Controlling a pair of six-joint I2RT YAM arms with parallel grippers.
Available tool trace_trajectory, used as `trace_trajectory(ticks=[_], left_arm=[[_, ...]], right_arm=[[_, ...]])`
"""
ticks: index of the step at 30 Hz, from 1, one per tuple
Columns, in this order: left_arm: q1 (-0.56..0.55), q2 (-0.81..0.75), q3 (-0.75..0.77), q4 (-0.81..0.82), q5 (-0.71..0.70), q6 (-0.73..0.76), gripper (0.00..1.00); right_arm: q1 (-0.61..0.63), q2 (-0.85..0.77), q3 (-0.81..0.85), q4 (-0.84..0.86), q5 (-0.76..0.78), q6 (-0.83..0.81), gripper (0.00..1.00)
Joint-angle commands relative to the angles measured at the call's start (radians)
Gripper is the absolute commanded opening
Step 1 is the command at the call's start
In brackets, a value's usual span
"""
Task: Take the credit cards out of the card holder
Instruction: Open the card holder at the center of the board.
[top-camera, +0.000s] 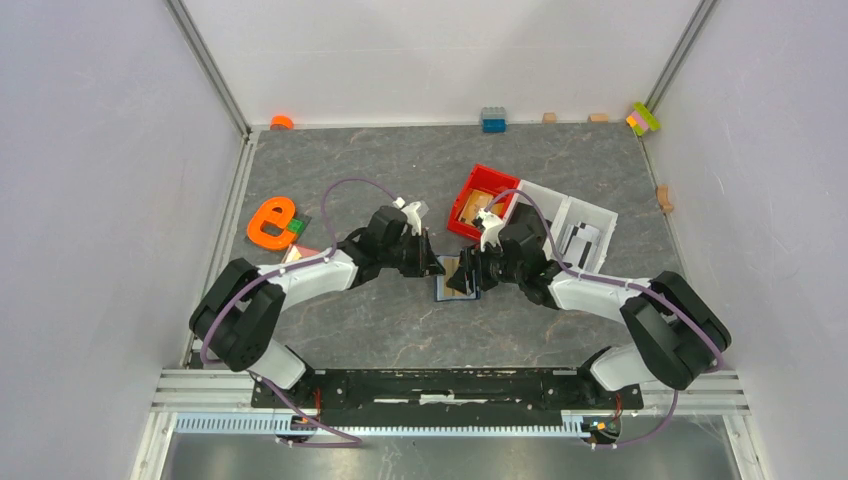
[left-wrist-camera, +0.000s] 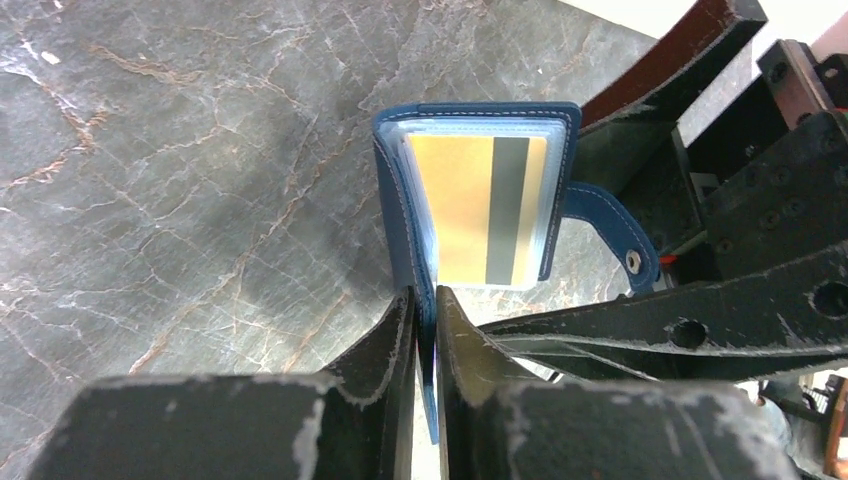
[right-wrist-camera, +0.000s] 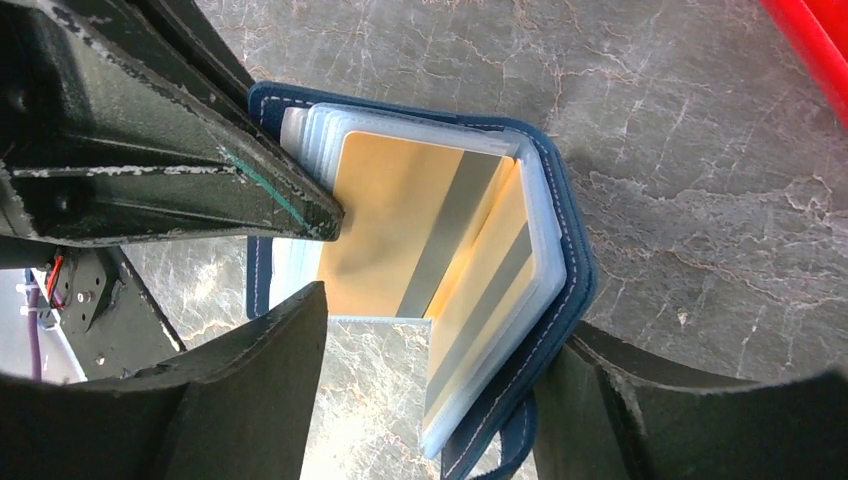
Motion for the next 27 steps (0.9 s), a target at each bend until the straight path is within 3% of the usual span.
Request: trace_trajectory(ticks=[1, 6, 27], left_arm=[[0.003, 0.027, 0.056, -0.055, -0.045, 0.048, 0.14], [0.007, 0.077, 0.095, -0.133, -0.088, 0.061, 0.12], [0.012, 0.151, 0.151, -0.206, -0.11, 0.079, 0.1]], right_arm=[[0.008, -0.042, 0.037, -0.002, 0.034, -0.018, 0.7], [0.009, -0.042, 0.036, 0.005, 0.023, -0.016, 0.57], [0.018, -0.065, 0.041, -0.023, 0.022, -0.02, 0.55]])
